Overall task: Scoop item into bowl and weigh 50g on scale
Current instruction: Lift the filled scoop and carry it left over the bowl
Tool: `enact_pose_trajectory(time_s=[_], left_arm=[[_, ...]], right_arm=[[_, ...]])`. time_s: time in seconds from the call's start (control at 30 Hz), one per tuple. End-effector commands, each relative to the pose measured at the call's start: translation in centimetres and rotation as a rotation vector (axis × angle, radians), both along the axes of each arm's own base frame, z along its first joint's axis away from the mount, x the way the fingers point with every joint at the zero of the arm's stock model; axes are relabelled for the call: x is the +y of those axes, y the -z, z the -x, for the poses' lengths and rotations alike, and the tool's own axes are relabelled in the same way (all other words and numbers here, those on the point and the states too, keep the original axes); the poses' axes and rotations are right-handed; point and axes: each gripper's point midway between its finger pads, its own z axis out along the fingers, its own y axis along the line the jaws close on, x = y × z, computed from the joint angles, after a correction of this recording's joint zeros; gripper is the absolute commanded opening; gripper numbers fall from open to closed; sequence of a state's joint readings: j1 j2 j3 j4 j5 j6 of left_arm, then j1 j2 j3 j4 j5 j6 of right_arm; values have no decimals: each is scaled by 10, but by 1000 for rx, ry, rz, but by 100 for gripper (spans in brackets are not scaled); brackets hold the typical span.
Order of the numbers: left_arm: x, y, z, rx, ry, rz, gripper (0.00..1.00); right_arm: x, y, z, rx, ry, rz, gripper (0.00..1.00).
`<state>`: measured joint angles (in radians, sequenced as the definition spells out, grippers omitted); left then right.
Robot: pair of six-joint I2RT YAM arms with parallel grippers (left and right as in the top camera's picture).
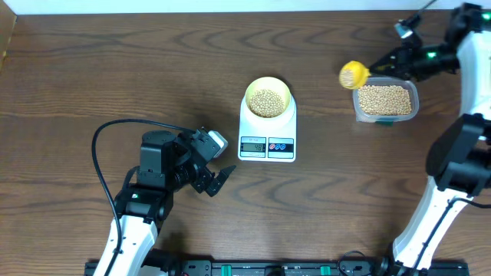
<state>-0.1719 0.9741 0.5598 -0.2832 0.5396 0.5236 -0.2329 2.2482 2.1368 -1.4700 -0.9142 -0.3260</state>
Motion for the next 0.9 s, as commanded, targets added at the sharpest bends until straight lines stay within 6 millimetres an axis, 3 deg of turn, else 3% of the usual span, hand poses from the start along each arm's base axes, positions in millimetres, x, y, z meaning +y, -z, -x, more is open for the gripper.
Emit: enact_pose_trajectory(time_s=[0.0,0.2,0.5,0.87], left_arm=[[2,-6,-3,-18,-12,-2,99],[2,-6,-3,-18,-12,-2,100],[2,-6,-3,-18,-12,-2,99],[2,-6,-3,-18,-12,-2,100]], right_arm=[[43,-26,2,-85,-86,-31,1],[90,-28,-5,-112,-143,-35,1],[154,-27,1,-154,-252,-10,1],[191,-17,5,-217,-318,164,1]])
